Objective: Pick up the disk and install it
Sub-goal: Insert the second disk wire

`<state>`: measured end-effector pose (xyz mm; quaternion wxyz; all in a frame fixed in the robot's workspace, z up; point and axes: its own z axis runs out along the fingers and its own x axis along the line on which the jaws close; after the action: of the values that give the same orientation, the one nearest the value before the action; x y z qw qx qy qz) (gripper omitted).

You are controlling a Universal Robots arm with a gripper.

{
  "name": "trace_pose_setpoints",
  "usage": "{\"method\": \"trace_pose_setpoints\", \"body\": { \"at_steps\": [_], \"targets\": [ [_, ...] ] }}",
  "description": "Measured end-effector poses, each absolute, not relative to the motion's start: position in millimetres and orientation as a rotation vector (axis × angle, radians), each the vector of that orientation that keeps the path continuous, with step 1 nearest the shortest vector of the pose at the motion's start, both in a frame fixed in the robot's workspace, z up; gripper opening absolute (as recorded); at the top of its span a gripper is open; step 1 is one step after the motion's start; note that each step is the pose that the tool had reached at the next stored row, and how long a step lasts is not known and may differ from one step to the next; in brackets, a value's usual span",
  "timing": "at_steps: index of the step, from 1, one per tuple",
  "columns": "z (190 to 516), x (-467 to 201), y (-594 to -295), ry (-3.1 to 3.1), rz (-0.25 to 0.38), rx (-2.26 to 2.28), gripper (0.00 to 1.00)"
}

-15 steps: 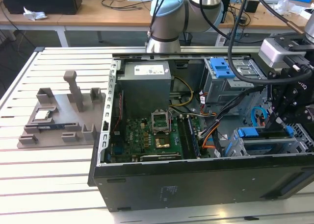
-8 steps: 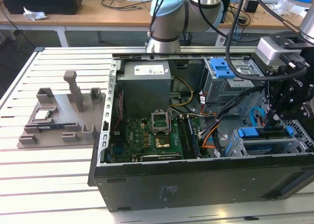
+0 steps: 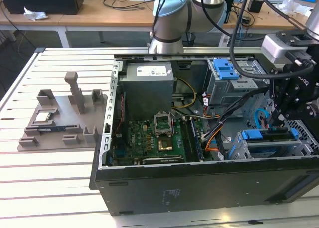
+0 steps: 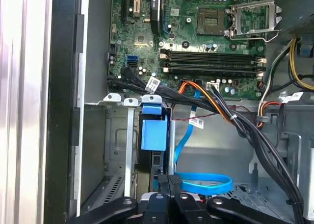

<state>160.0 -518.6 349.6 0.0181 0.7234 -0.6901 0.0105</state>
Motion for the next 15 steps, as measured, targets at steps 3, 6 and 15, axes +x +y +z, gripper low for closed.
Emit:
{"method": "trace_pose_setpoints", "body": {
  "at_steps": [3, 6, 15],
  "targets": [
    [359.6, 160.0, -516.3, -2.142, 0.033, 2.247, 0.1],
    [375.9, 160.0, -512.1, -2.141, 0.033, 2.248, 0.1],
    [391.9, 160.0, -509.4, -2.141, 0.033, 2.248, 0.1]
  ]
}}
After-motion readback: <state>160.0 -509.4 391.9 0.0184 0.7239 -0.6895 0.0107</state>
